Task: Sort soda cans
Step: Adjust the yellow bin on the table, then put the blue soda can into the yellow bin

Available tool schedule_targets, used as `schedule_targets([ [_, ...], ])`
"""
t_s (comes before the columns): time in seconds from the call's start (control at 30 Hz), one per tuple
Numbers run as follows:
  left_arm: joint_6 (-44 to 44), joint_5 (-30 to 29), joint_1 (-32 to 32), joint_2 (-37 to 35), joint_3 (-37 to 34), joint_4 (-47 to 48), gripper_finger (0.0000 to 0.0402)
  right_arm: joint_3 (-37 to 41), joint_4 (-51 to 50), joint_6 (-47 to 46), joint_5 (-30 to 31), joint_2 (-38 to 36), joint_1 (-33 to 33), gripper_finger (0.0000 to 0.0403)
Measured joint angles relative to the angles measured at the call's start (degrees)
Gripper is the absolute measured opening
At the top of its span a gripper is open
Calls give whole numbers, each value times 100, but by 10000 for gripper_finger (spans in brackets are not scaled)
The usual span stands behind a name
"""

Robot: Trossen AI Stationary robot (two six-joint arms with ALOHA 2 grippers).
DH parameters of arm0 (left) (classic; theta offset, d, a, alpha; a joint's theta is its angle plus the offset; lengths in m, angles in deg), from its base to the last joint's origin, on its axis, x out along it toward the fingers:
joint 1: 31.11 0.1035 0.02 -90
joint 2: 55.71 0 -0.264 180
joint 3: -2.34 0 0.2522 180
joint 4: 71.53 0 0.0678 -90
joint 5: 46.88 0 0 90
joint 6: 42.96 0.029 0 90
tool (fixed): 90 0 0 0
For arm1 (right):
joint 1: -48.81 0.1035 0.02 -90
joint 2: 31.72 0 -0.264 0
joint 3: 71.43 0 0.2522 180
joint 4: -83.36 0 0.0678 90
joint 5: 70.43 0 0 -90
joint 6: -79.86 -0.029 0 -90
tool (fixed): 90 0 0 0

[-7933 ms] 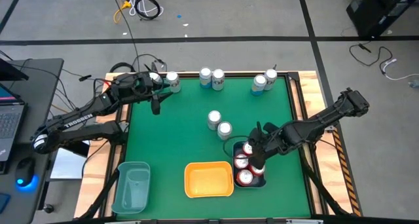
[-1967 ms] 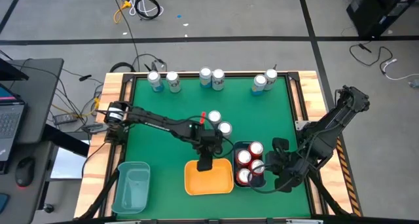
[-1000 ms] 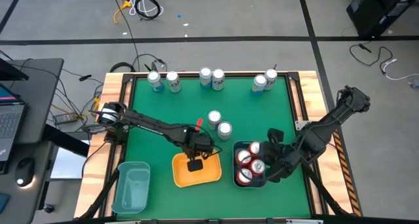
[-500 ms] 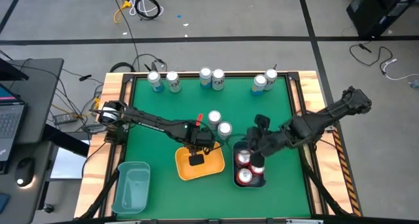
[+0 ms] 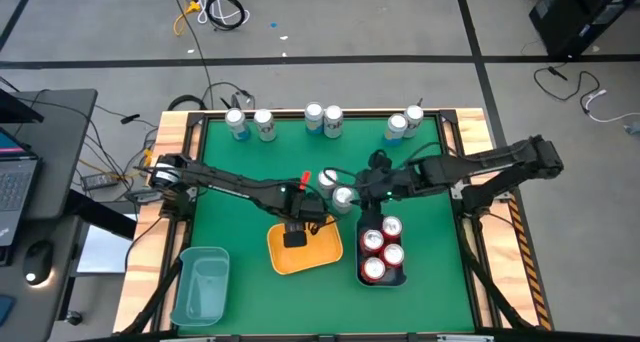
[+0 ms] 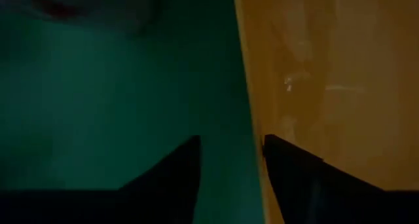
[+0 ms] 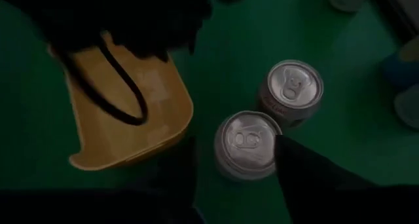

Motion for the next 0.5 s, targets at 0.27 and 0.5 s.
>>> schedule_targets([
  [0.27,41,-994,-157,-963,-175,-297,198,3,298,275,-18,539,-22,329],
  [0.5,153,-365,-183,-2530,-1688,-2531,198,3,268,497,9,1067,-182,379],
])
